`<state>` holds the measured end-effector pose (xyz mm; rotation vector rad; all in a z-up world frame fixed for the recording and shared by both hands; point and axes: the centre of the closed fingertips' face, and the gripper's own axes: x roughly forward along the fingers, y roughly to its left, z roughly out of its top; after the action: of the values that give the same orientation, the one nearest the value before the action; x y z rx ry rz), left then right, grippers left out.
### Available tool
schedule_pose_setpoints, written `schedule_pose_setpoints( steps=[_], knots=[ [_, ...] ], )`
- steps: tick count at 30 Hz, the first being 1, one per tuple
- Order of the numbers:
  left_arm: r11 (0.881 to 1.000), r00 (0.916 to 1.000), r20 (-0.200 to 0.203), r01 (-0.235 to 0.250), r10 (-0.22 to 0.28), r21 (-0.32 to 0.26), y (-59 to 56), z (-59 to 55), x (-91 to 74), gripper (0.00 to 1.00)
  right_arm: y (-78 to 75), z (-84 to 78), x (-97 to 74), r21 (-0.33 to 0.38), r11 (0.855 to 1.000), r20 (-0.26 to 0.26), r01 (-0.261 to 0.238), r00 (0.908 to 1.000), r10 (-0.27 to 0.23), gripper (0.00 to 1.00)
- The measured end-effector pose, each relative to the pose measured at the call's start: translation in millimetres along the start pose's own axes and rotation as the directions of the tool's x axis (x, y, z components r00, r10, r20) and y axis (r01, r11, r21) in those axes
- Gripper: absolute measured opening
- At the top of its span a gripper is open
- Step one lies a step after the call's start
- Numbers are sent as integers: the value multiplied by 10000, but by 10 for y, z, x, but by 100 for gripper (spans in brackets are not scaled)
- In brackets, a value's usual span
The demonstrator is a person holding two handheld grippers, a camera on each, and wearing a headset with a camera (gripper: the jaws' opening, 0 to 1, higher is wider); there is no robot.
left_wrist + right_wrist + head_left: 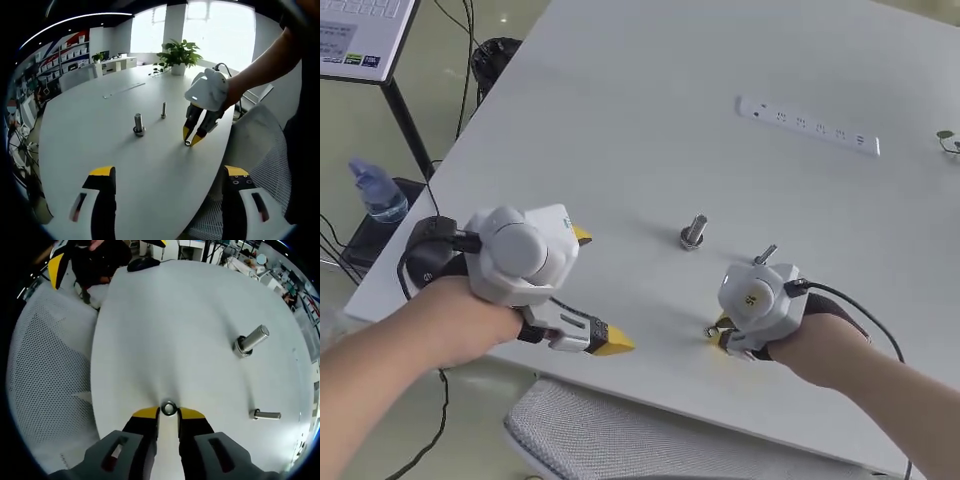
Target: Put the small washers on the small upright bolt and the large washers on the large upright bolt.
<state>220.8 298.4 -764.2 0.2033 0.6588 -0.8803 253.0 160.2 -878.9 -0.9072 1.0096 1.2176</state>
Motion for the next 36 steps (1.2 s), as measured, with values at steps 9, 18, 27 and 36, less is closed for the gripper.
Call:
schedule_pose_setpoints(
  steps=[9, 18, 27, 36],
  knots=[
    [10000, 10000, 7, -63, 63, -76, 6, -7, -2, 86, 3, 3, 14, 42, 10000, -458, -23, 9989, 25, 15],
    [10000, 9999, -115, 3, -4, -80, -12, -40, 0, 84, -2, 12, 31, -175, 9998, -1272, -81, 9919, 58, 14],
    [10000, 9999, -151, -9, 8, -92, -27, -60, -4, 83, -17, -2, 9, -3, 9992, -1764, -399, 9835, 392, 13],
    [9999, 10000, -50, -63, 63, -130, -52, -11, -7, 83, -38, -20, -35, 569, 9960, -1266, -689, 9891, 757, 13]
  ],
)
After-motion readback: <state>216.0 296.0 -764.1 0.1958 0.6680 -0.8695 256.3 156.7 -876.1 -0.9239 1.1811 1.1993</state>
